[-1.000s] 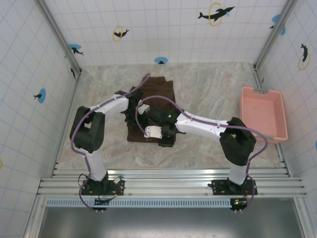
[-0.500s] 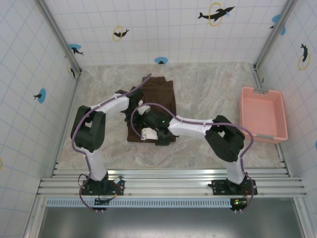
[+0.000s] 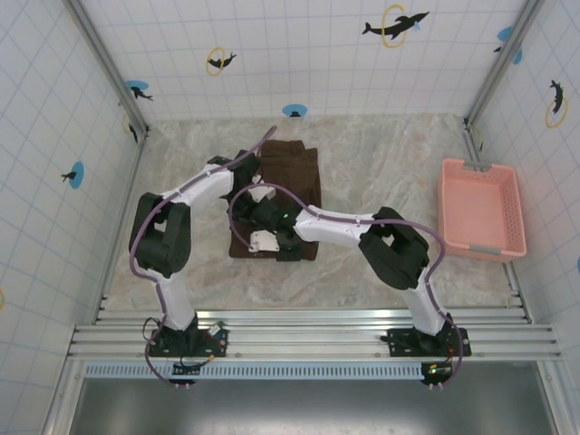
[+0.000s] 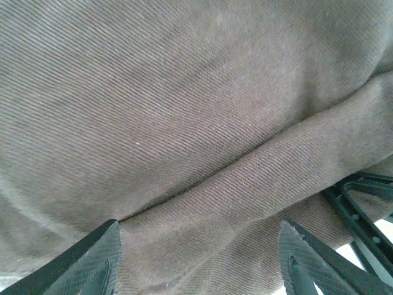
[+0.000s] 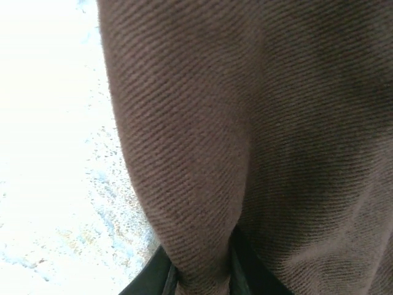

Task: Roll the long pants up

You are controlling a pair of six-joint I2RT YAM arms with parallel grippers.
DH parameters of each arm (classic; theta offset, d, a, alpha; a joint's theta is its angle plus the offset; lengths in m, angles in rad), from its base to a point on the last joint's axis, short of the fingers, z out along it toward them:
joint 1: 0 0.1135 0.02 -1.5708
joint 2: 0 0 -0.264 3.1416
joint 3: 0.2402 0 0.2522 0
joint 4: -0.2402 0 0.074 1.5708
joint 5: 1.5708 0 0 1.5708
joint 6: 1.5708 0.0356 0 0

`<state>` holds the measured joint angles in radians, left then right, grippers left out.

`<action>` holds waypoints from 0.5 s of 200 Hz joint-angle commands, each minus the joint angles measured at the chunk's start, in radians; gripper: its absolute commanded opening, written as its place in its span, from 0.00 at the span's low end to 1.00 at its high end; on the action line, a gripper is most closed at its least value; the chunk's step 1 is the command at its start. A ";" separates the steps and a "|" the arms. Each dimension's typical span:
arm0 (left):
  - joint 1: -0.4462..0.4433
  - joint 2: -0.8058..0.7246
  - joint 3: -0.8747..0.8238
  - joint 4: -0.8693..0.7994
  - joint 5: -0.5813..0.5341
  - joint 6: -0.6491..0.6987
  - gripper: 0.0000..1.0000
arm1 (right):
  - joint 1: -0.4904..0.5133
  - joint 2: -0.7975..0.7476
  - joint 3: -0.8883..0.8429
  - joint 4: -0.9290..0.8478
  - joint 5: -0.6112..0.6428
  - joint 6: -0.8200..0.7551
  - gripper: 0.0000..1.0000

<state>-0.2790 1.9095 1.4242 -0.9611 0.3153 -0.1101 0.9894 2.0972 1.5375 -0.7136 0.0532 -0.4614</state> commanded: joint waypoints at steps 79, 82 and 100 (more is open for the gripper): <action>0.091 -0.050 0.176 -0.139 -0.030 0.086 0.74 | -0.121 0.103 0.429 -0.696 -0.714 0.142 0.15; 0.092 -0.050 0.176 -0.139 -0.026 0.086 0.74 | -0.130 0.107 0.432 -0.697 -0.723 0.147 0.15; 0.089 -0.051 0.169 -0.139 -0.007 0.082 0.74 | -0.191 0.139 0.473 -0.706 -0.739 0.184 0.17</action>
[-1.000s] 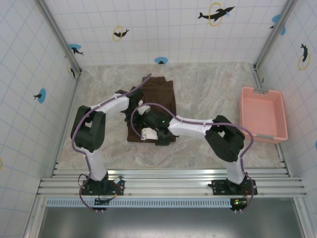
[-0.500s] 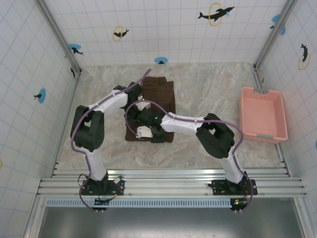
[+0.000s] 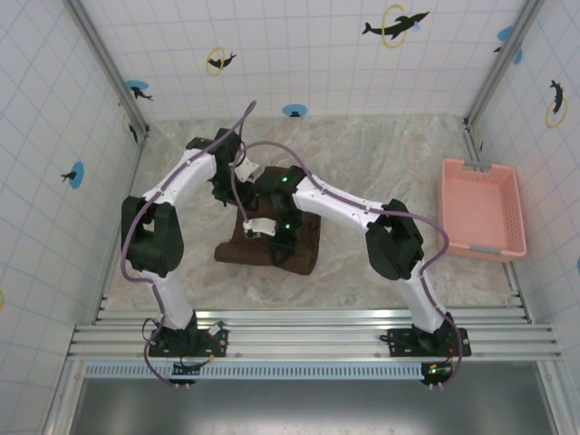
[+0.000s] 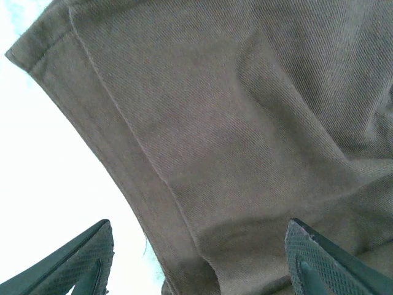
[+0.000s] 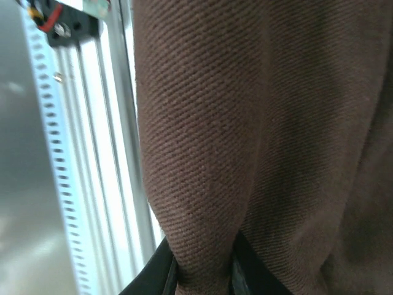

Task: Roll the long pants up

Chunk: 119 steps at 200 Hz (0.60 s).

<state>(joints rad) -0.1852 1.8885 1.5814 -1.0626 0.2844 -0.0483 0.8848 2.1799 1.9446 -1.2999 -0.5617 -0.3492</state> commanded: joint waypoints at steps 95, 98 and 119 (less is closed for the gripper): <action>-0.018 -0.089 -0.016 -0.039 0.066 -0.004 0.72 | -0.236 0.381 0.360 -0.109 -0.099 0.166 0.22; -0.021 -0.091 -0.020 -0.039 0.066 -0.005 0.71 | -0.238 0.385 0.361 -0.107 -0.099 0.166 0.23; -0.051 -0.095 -0.055 -0.036 0.074 -0.019 0.66 | -0.240 0.407 0.368 -0.102 -0.080 0.169 0.25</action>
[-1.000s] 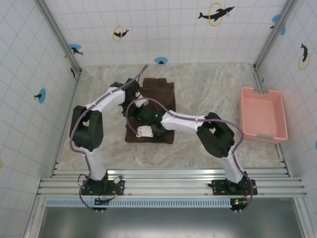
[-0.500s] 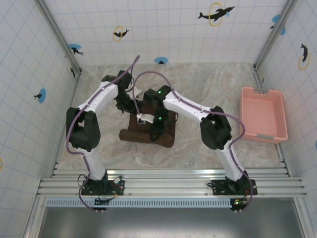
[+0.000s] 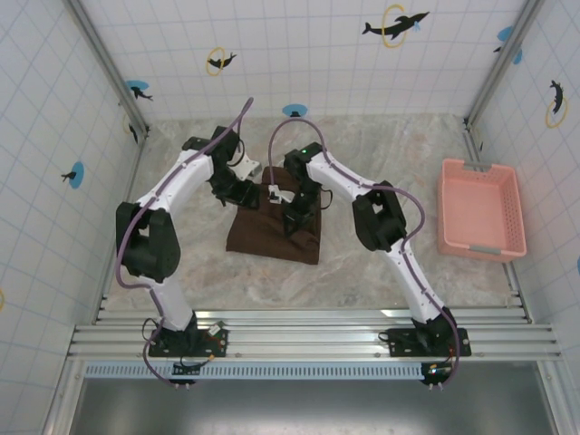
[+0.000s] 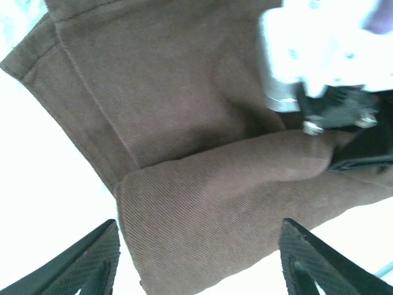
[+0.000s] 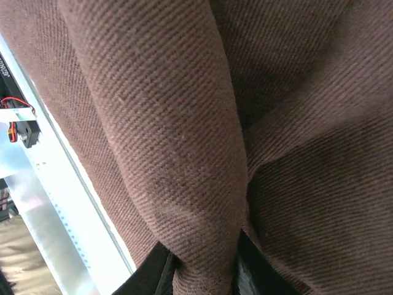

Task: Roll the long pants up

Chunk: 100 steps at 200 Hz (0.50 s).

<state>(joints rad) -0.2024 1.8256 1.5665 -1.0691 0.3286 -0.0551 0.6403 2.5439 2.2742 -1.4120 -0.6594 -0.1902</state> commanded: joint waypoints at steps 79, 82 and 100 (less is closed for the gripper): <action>-0.063 0.077 -0.216 0.149 0.124 -0.159 0.62 | -0.010 -0.118 0.142 0.158 0.432 0.065 0.61; -0.063 0.083 -0.210 0.151 0.123 -0.159 0.62 | -0.012 -0.127 0.143 0.159 0.442 0.058 0.61; -0.063 0.116 -0.192 0.152 0.120 -0.152 0.61 | -0.013 -0.190 0.109 0.161 0.518 0.033 0.62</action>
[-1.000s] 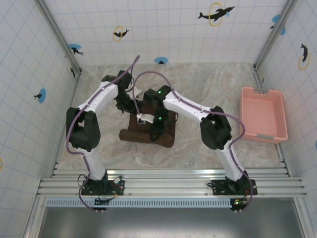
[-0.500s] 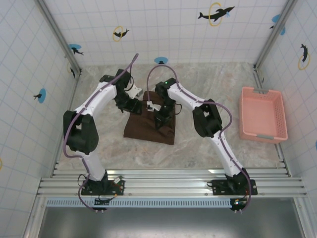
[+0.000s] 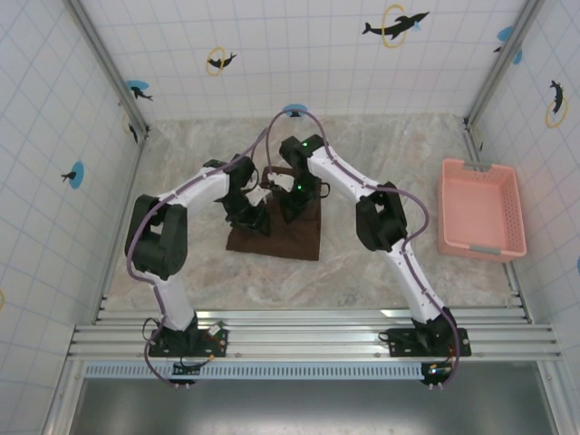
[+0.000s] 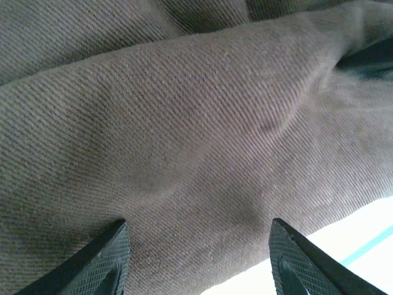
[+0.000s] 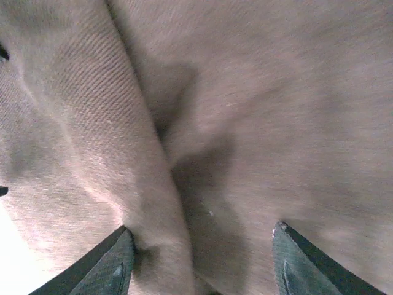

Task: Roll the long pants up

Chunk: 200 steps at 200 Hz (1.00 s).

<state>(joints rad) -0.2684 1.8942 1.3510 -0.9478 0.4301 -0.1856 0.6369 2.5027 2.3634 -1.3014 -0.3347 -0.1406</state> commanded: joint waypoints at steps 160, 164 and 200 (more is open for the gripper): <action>0.037 0.144 0.133 -0.031 0.040 0.027 0.61 | 0.330 -0.501 -0.865 0.571 0.382 -0.292 0.68; 0.038 0.146 0.138 -0.036 0.041 0.030 0.61 | 0.330 -0.487 -0.860 0.572 0.382 -0.297 0.68; 0.041 0.149 0.167 -0.089 0.038 0.052 0.61 | 0.332 -0.345 -0.798 0.564 0.388 -0.288 0.68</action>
<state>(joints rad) -0.2401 2.0178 1.4868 -0.9878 0.4889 -0.1753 0.9649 2.0617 1.5291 -0.7597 0.0437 -0.4225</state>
